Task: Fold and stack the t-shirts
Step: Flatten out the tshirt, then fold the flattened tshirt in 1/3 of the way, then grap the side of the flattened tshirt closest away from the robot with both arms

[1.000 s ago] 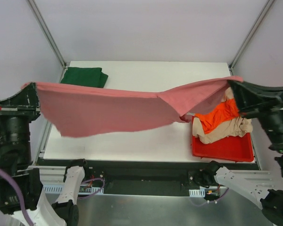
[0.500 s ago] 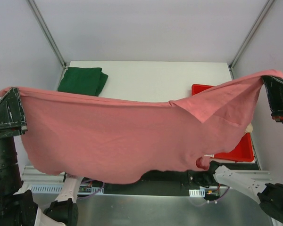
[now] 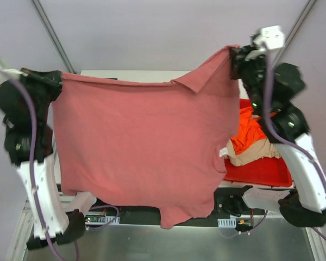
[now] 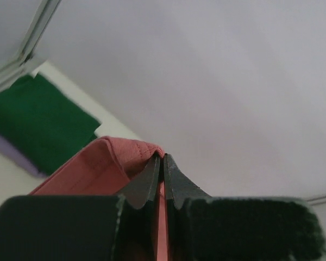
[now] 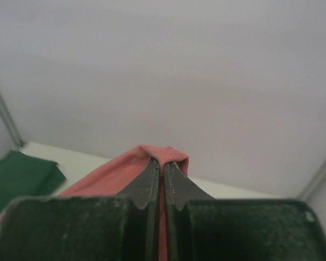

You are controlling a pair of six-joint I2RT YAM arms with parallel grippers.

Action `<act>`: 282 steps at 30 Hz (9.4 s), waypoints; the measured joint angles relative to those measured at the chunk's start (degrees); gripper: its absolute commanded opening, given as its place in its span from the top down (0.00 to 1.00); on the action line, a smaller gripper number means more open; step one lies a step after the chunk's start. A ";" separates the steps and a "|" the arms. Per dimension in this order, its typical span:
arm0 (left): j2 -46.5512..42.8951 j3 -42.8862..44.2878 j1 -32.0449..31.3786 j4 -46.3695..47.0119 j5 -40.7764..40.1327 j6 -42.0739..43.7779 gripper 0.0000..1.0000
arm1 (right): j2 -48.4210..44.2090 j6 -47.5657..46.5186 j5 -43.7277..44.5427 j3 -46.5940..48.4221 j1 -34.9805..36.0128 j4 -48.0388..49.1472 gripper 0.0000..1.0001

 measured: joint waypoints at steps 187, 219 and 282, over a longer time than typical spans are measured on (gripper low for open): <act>12.94 -66.82 -9.88 9.92 -7.39 2.38 0.01 | 35.06 19.61 -26.91 -34.36 6.08 -19.58 0.99; 28.46 -47.93 -10.62 10.82 -1.81 2.99 0.01 | 31.30 30.62 -18.03 -40.46 -9.92 -16.85 0.04; -5.25 -75.12 -0.37 -10.23 -13.75 -16.04 0.34 | -9.86 30.53 -17.70 -64.52 -10.29 -12.90 0.04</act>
